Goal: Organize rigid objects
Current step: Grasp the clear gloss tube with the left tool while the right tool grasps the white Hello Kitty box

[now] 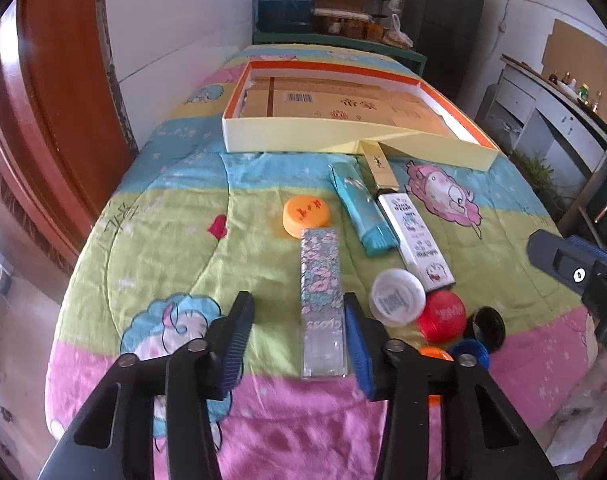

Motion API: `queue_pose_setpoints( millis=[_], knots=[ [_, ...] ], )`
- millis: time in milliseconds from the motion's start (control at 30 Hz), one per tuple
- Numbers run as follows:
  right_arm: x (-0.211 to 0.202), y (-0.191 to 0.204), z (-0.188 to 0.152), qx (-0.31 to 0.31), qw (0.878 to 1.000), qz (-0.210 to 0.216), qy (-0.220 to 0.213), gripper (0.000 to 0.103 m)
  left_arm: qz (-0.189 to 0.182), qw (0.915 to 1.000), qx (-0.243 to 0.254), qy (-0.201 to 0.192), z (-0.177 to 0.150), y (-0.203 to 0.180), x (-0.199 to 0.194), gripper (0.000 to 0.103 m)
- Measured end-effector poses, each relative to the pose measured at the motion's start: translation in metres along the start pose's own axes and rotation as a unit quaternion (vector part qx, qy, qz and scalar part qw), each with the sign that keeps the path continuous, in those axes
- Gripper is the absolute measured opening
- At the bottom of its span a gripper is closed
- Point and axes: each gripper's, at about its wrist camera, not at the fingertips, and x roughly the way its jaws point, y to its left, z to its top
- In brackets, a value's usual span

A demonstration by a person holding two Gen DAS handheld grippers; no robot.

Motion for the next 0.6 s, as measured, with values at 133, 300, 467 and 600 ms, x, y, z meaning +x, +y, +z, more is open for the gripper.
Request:
queue_pose_setpoints(
  millis=[133,300,467,600],
  knots=[
    [0.014,0.012,0.004,-0.005,1.0,0.022,0.015,0.057,-0.001,1.0,0.004,-0.006,0.004,0.004,0.003,0.027],
    [0.035,0.031,0.009,-0.024,0.998,0.038,0.033,0.056,-0.015,0.9999,0.001,-0.007,0.006,0.01,0.004,0.02],
    [0.052,0.047,0.007,-0.052,0.996,0.043,0.059,0.056,-0.027,0.9996,0.004,-0.01,0.006,0.012,0.003,0.02],
    [0.064,0.053,0.004,-0.065,0.994,0.031,0.078,0.048,-0.04,0.9991,0.001,-0.011,0.005,0.016,0.003,0.02]
  ],
)
